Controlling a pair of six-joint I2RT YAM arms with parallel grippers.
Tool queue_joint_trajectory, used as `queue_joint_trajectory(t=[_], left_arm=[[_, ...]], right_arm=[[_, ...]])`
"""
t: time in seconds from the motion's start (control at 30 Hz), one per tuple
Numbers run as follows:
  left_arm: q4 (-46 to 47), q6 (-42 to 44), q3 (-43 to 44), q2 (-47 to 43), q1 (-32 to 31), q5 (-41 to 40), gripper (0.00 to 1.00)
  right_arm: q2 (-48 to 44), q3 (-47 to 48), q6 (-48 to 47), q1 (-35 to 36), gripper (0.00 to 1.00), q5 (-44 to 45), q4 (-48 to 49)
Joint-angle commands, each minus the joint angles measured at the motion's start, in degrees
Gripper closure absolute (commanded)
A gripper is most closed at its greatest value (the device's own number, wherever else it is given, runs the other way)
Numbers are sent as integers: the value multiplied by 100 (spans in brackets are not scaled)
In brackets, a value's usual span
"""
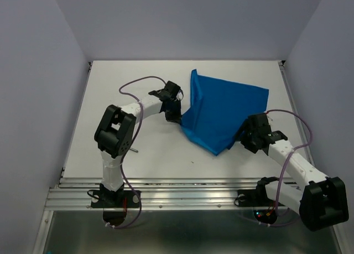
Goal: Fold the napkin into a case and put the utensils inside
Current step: Pick up the crumpled napkin from the center of the board.
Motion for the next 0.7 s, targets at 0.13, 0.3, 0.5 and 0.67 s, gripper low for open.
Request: queue_joint_trajectory(t=[0.13, 0.3, 0.5, 0.67], left_arm=[[457, -519, -275, -1158, 410, 16, 100], [457, -555, -170, -1114, 419, 130, 100], [387, -511, -56, -1000, 419, 131, 100], [387, -520, -64, -1000, 419, 166, 100]], right_arm=[[-123, -147, -106, -29, 33, -109, -255], [-88, -376, -88, -29, 39, -495, 149], [369, -271, -88, 444, 40, -645, 571], [1037, -43, 61, 1025, 39, -390, 879]])
